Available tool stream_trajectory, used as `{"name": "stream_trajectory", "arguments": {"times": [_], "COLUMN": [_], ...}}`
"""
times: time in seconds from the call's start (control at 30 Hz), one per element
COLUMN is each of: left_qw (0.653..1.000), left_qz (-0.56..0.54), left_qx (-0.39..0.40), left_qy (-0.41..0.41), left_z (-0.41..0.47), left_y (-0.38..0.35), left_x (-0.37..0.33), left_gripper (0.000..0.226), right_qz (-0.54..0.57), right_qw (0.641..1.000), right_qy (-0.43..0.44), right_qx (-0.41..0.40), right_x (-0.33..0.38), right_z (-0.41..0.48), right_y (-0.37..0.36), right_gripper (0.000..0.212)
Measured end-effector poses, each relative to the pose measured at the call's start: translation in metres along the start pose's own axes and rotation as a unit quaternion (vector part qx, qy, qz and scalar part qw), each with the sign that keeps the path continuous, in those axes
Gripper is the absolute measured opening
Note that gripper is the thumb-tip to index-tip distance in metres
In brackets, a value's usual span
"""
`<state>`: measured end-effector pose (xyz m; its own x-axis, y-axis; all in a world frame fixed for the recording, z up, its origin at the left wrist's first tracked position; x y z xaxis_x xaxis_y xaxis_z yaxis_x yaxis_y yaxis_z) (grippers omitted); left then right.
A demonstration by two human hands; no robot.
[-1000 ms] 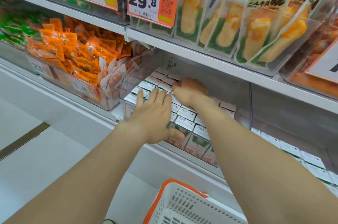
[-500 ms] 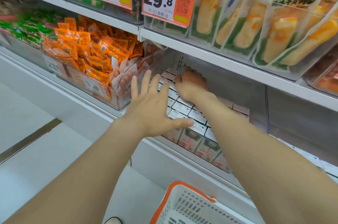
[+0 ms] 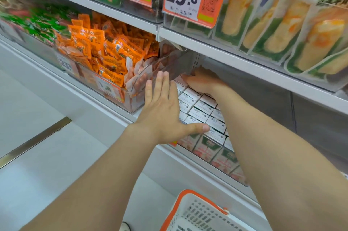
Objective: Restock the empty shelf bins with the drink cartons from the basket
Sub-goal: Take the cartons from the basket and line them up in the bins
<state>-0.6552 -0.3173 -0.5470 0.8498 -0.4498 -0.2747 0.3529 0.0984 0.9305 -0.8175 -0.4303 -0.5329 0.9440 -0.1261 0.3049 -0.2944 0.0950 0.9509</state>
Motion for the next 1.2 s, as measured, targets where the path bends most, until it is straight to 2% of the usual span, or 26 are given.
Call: {"name": "stream_trajectory", "arguments": {"times": [0.1,0.27,0.33,0.4,0.47,0.53,0.6,0.7,0.77,0.93,1.1,1.2], "left_qw": [1.0,0.999,0.998,0.998,0.998,0.997,0.995,0.992,0.991,0.989,0.993,0.993], "left_qz": [0.005,0.031,0.05,0.058,0.046,0.029,0.018,0.002,-0.009,-0.018,0.021,0.05], "left_qx": [0.007,0.02,0.019,0.026,0.035,0.04,0.057,0.088,0.088,0.087,0.052,0.067], "left_qy": [-0.004,-0.016,-0.02,-0.026,-0.035,-0.057,-0.08,-0.091,-0.098,-0.12,-0.104,-0.08], "left_z": [0.0,-0.001,-0.002,-0.003,-0.006,-0.01,-0.014,-0.02,-0.024,-0.036,-0.035,-0.032], "left_y": [0.0,0.003,0.005,0.003,0.0,-0.002,-0.005,-0.006,-0.002,0.002,0.0,-0.007], "left_x": [0.0,-0.005,-0.011,-0.02,-0.035,-0.053,-0.07,-0.088,-0.098,-0.123,-0.121,-0.109], "left_gripper": [0.15,0.128,0.118,0.105,0.09,0.069,0.053,0.053,0.053,0.049,0.054,0.066], "right_qz": [0.003,-0.023,-0.026,0.011,0.03,-0.016,-0.078,-0.187,-0.228,-0.205,-0.191,-0.182], "right_qw": [1.0,1.0,0.999,0.998,0.995,0.991,0.986,0.971,0.964,0.977,0.977,0.979], "right_qy": [-0.008,-0.016,-0.03,-0.043,-0.043,-0.04,-0.062,-0.11,-0.11,-0.054,-0.072,-0.074], "right_qx": [-0.009,0.013,-0.004,-0.045,-0.087,-0.125,-0.132,-0.102,-0.082,-0.009,-0.062,-0.051], "right_x": [-0.005,0.003,0.004,0.005,0.001,-0.01,-0.029,-0.065,-0.083,-0.079,-0.074,-0.073], "right_z": [-0.006,-0.017,-0.027,-0.044,-0.067,-0.095,-0.125,-0.153,-0.164,-0.177,-0.186,-0.188], "right_y": [-0.009,-0.007,-0.001,0.007,0.015,0.027,0.04,0.056,0.063,0.061,0.056,0.052], "right_gripper": [0.068,0.072,0.072,0.065,0.048,0.034,0.033,0.042,0.041,0.028,0.03,0.029]}}
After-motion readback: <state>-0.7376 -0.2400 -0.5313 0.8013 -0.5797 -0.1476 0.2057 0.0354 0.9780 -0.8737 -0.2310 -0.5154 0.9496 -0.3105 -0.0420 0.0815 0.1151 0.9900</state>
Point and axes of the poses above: each hand's wrist, its own z-axis towards the middle knuckle, its own y-axis out of the back of the hand, x = y × z, the point moved 6 cm from there along z, towards the middle knuckle, and after that the axes turned 8 degrees about -x, right-handed, at the moved point
